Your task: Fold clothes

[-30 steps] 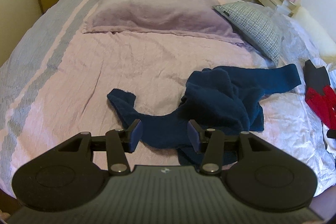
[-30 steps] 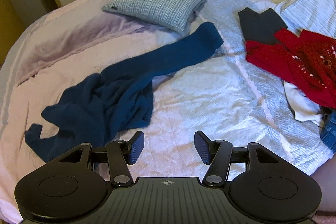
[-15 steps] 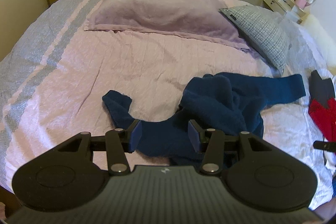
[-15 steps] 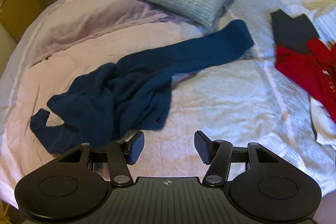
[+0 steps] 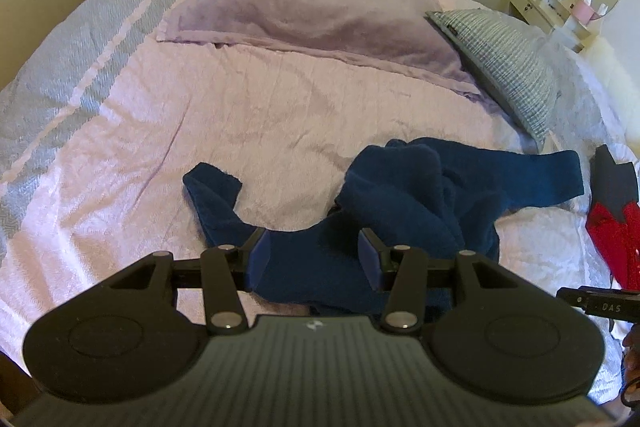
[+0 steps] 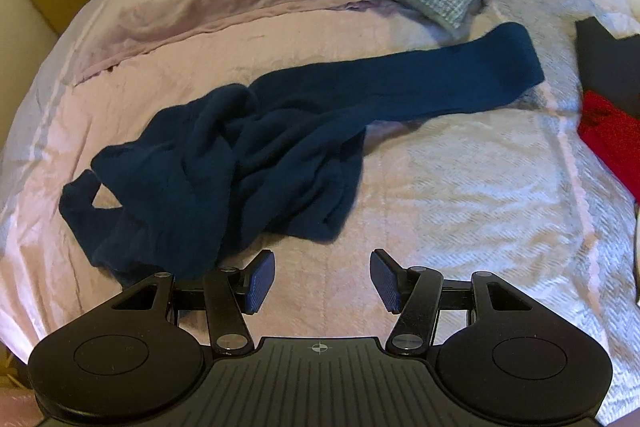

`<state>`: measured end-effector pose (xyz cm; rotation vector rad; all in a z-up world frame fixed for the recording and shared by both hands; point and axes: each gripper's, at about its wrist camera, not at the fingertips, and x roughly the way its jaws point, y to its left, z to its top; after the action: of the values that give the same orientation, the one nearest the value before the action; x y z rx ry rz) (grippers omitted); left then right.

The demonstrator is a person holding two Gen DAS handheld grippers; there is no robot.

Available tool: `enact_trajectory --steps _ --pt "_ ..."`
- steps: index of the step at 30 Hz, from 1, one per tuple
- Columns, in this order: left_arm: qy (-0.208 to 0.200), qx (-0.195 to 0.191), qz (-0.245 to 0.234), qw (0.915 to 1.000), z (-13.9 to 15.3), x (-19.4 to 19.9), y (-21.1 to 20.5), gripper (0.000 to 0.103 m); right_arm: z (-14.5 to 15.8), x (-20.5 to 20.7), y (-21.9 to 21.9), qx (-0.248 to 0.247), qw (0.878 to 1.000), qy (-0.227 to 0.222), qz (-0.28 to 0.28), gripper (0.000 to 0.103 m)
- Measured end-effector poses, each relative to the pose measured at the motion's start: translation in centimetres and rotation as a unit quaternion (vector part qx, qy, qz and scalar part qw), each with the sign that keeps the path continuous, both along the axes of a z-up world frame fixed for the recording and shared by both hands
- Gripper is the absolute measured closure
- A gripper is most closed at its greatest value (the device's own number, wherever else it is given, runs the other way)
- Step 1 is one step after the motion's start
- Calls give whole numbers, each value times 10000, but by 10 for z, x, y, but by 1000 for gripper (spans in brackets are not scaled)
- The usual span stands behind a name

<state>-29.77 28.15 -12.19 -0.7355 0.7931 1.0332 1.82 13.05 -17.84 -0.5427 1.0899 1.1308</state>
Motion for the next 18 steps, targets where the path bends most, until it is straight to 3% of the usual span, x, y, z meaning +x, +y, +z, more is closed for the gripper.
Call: enact_trajectory --steps 13,14,16,18 --pt "63 65 -287 9995 -8 -56 79 58 -16 -78 56 69 10000 -1 36 45" --pt "73 71 -287 9995 -7 -62 84 58 -17 -87 63 88 9999 -38 114 42" --pt "93 84 -287 9995 -7 -73 95 58 -17 -105 79 179 9992 -163 316 25" --pt "125 117 -282 9995 -7 -84 102 58 -18 -123 98 332 9973 -323 574 25"
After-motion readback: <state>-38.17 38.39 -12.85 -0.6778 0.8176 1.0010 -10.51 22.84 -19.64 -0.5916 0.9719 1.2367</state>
